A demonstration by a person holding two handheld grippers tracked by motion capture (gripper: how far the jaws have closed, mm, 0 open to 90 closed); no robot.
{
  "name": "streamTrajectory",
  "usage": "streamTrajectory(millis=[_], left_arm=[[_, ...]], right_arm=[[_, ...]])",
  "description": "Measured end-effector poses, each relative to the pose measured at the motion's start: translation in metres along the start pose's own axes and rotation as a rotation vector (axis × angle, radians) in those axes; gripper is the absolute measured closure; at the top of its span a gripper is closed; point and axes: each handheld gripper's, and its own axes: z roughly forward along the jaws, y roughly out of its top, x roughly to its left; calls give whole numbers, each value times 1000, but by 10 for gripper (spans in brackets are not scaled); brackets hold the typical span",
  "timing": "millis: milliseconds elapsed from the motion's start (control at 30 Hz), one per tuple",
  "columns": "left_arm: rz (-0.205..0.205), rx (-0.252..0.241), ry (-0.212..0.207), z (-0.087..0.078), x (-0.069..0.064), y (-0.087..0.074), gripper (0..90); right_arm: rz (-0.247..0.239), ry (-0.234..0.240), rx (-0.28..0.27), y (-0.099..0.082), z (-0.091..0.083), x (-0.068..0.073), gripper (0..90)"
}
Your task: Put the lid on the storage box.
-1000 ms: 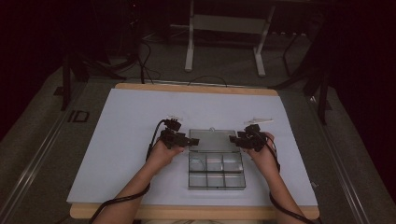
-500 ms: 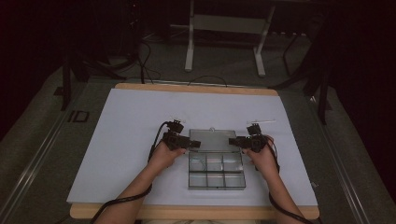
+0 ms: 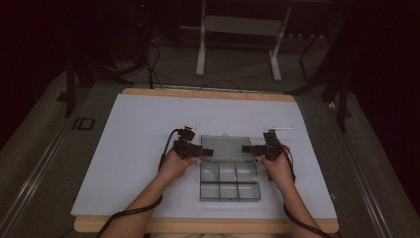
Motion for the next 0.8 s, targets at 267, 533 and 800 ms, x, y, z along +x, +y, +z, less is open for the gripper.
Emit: streamTrajectory(millis=[267, 533, 800], left_arm=[[112, -51, 45, -6, -18, 3, 421], [177, -136, 63, -17, -27, 6, 478], [210, -160, 77, -27, -32, 9, 571]], right_arm=[[-130, -53, -109, -2, -16, 18, 525], [-189, -49, -156, -3, -31, 26, 588], [-234, -42, -170, -5, -39, 31, 596]])
